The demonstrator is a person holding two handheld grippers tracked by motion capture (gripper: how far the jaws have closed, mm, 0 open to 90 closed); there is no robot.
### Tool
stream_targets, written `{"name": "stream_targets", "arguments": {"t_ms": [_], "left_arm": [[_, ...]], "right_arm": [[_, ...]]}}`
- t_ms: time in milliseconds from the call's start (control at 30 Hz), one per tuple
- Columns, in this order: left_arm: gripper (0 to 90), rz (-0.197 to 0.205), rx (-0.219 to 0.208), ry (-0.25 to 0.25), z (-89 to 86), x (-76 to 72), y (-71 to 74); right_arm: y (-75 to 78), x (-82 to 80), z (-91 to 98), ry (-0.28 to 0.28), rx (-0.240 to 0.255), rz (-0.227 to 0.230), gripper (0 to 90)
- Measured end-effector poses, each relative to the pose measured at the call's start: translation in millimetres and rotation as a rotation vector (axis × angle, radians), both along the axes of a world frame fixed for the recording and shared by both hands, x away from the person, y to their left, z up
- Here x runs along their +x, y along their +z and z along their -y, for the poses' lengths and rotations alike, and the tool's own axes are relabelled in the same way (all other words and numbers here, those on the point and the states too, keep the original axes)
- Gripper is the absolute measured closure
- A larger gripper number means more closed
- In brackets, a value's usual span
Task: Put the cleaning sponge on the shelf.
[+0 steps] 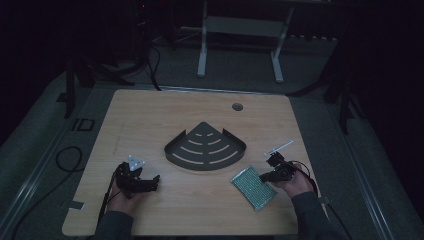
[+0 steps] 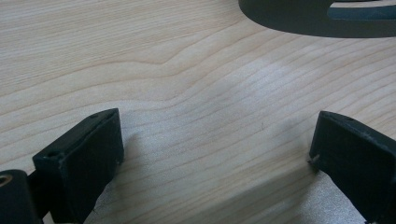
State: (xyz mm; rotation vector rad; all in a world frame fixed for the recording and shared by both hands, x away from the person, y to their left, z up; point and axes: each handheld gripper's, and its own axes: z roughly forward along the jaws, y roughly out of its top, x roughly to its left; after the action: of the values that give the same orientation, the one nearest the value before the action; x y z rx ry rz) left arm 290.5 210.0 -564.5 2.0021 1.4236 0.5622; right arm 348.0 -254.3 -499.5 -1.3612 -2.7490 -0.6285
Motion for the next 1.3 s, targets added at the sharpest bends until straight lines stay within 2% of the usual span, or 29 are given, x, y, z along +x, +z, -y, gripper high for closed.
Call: {"name": "stream_targets", "arguments": {"t_ms": [467, 933, 1300], "left_arm": [[3.0, 0.0, 0.0, 0.0, 0.0, 0.0, 0.0], [3.0, 0.0, 0.0, 0.0, 0.0, 0.0, 0.0], [3.0, 0.0, 0.0, 0.0, 0.0, 0.0, 0.0]], "right_arm": [[15.6, 0.8, -0.6, 0.014, 0.003, 0.041, 89.4], [40.2, 4.3, -0.6, 0.025, 0.016, 0.098, 89.5], [53.1, 9.4, -7.4, 0.046, 0.027, 0.128, 89.5]]}}
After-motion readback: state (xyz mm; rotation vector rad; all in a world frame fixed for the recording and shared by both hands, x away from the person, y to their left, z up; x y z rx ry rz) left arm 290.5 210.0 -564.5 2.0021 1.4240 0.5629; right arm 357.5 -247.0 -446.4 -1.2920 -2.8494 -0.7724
